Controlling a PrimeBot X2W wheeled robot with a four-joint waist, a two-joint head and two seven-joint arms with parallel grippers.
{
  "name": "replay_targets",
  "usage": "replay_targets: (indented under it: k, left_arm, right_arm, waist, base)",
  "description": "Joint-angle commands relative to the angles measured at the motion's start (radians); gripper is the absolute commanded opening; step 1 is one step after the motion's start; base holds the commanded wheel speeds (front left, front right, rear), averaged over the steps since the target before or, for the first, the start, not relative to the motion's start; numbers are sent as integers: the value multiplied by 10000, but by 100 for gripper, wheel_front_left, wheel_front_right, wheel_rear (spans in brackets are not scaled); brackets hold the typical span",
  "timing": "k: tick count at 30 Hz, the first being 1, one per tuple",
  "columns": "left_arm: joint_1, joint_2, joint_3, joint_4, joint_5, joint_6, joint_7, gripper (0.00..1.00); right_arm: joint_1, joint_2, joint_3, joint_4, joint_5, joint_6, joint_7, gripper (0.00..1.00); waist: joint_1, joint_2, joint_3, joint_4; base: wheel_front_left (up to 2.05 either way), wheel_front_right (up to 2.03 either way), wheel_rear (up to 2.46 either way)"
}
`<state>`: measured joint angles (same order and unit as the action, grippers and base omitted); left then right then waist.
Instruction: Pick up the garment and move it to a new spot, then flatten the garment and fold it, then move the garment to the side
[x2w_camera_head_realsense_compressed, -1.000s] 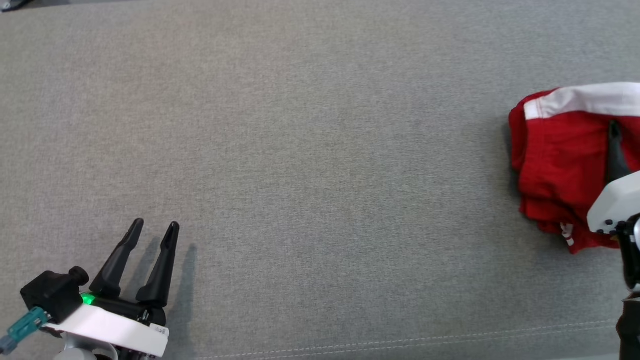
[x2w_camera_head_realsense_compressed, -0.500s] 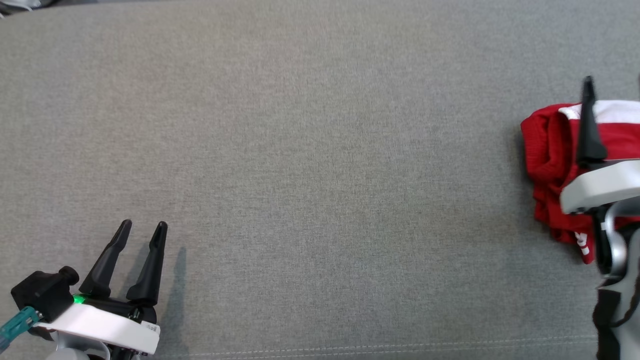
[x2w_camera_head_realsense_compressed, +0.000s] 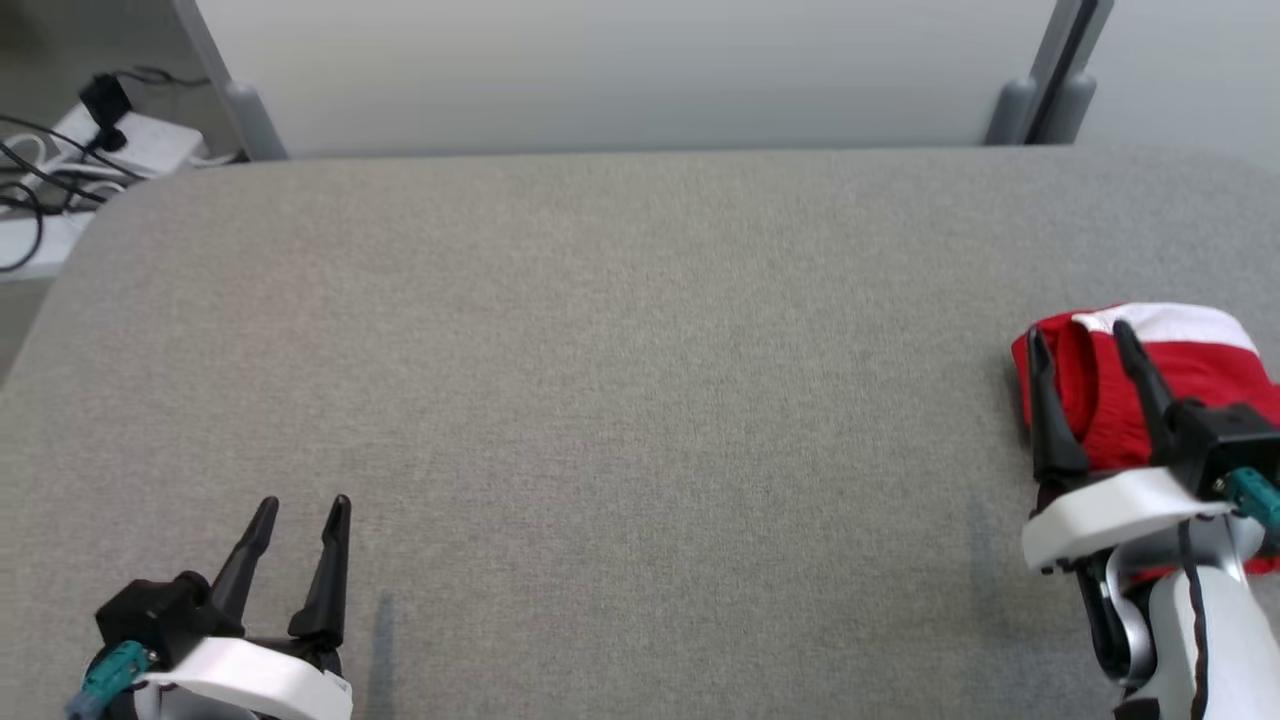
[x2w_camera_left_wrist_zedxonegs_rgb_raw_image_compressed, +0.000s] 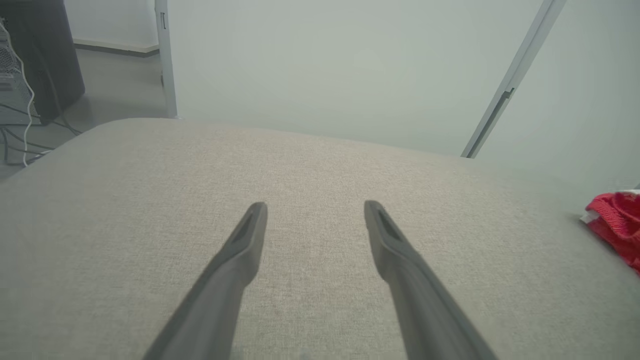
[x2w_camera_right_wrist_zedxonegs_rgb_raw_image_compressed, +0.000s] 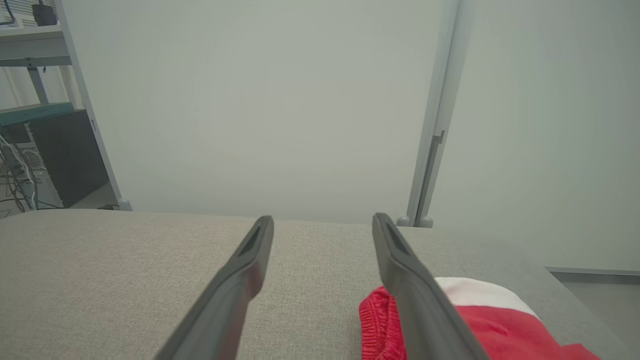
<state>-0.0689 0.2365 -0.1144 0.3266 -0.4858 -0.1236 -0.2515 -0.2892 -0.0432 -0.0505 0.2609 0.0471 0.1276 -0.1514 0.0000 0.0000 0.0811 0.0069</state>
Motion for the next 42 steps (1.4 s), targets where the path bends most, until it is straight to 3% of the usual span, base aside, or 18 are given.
replay_targets:
  k: [1,16,26,27,37,42]
  left_arm:
    - [-265,90,441,-76,289,-71,-103,100]
    - [-196,-630,1276,617,1589,-71,-103,100]
    - [-161,-699,1274,386,1656,-71,-103,100]
    - [79,-921,949,681,1681,4,2,0]
    - [315,-1142,1025,982,997,2,268,0]
    - [299,-1172,1068,895,478,-1,402,0]
  right_arm:
    - [61,-70,258,27,185,31,-219,100]
    - [361,-70,-123,2354,243,31,-959,100]
    - [188,-70,-201,2790,197,31,-1093,100]
    - [542,27,-405,3049,240,0,-876,0]
    - [881,141,-501,3273,1033,2,-570,0]
    - [956,132,-461,3094,1671,3,-470,0]
  waist:
    - [0,0,-539,244]
    - [0,0,-1439,366]
    - [0,0,-1512,322]
    - [0,0,-1514,322]
    - [22,0,-1499,301]
    - [1,0,-1450,284]
  base:
    - [0,0,0]
    - [0,0,0]
    - [0,0,0]
    - [0,0,0]
    - [0,0,0]
    - [0,0,0]
